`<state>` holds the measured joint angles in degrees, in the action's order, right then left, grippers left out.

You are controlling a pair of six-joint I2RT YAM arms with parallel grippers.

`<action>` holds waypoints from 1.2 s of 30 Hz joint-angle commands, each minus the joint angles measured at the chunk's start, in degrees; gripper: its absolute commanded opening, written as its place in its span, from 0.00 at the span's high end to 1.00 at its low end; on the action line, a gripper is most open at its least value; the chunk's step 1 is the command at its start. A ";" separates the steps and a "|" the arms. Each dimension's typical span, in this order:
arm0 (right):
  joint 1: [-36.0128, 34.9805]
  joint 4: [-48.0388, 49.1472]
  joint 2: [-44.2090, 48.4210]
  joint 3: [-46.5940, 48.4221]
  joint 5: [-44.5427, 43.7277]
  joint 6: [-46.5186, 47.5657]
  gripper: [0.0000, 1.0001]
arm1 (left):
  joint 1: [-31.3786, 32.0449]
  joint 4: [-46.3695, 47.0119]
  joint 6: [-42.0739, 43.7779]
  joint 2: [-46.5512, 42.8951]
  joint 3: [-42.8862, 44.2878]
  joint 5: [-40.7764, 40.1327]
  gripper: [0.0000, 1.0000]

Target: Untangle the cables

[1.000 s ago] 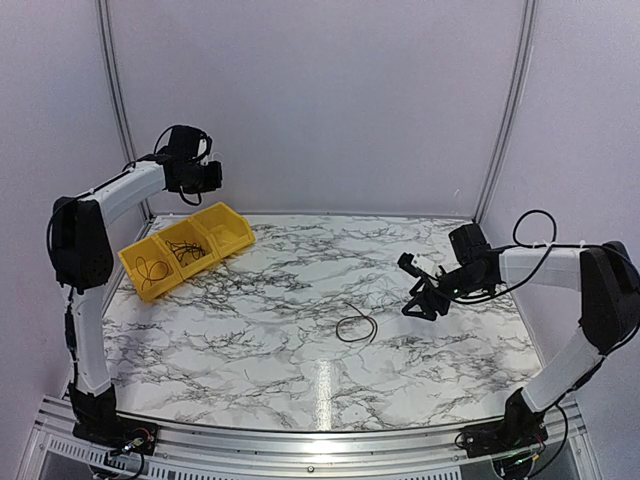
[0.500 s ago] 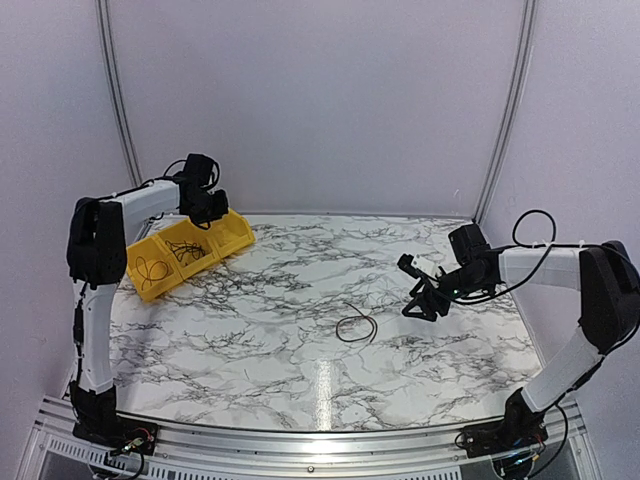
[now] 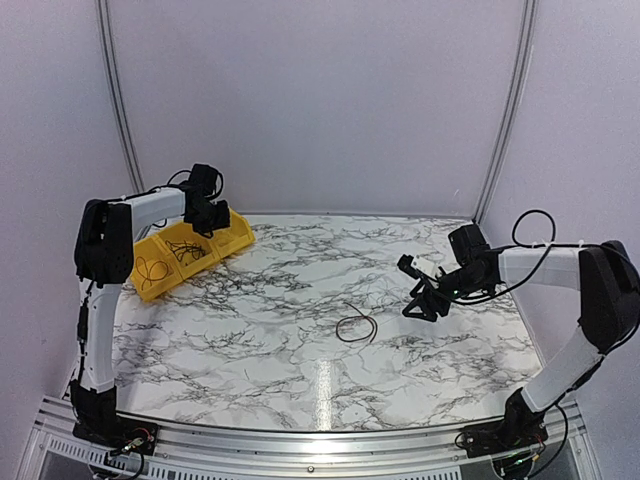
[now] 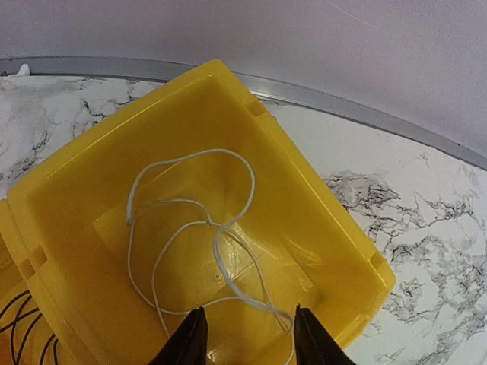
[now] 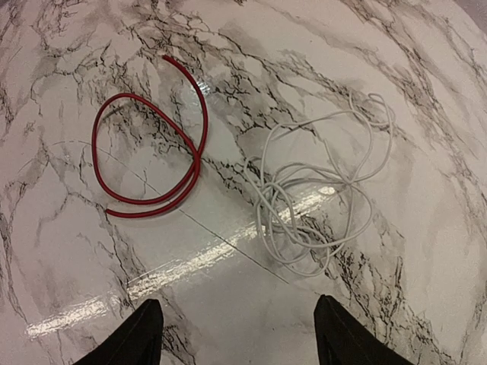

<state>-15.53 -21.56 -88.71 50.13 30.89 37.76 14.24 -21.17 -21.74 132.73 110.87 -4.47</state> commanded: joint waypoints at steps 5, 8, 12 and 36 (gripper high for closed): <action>0.15 -1.90 -2.35 3.04 -0.19 0.93 0.32 | -0.35 -0.29 1.20 -6.03 -0.13 -4.16 0.53; 0.15 -1.95 -2.40 3.04 -0.22 0.99 0.32 | -0.93 -0.23 2.06 -6.91 0.72 -5.08 0.51; 0.13 -2.16 -2.37 3.05 -0.29 1.08 0.32 | -2.15 -0.19 2.81 -8.10 2.00 -4.42 0.50; -0.59 -1.81 -3.46 3.75 0.46 0.92 0.36 | 29.75 22.78 7.02 -27.63 -30.78 12.68 0.45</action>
<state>-15.62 -23.18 -91.31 51.75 30.76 38.26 42.15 -6.22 -10.52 104.09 85.60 5.17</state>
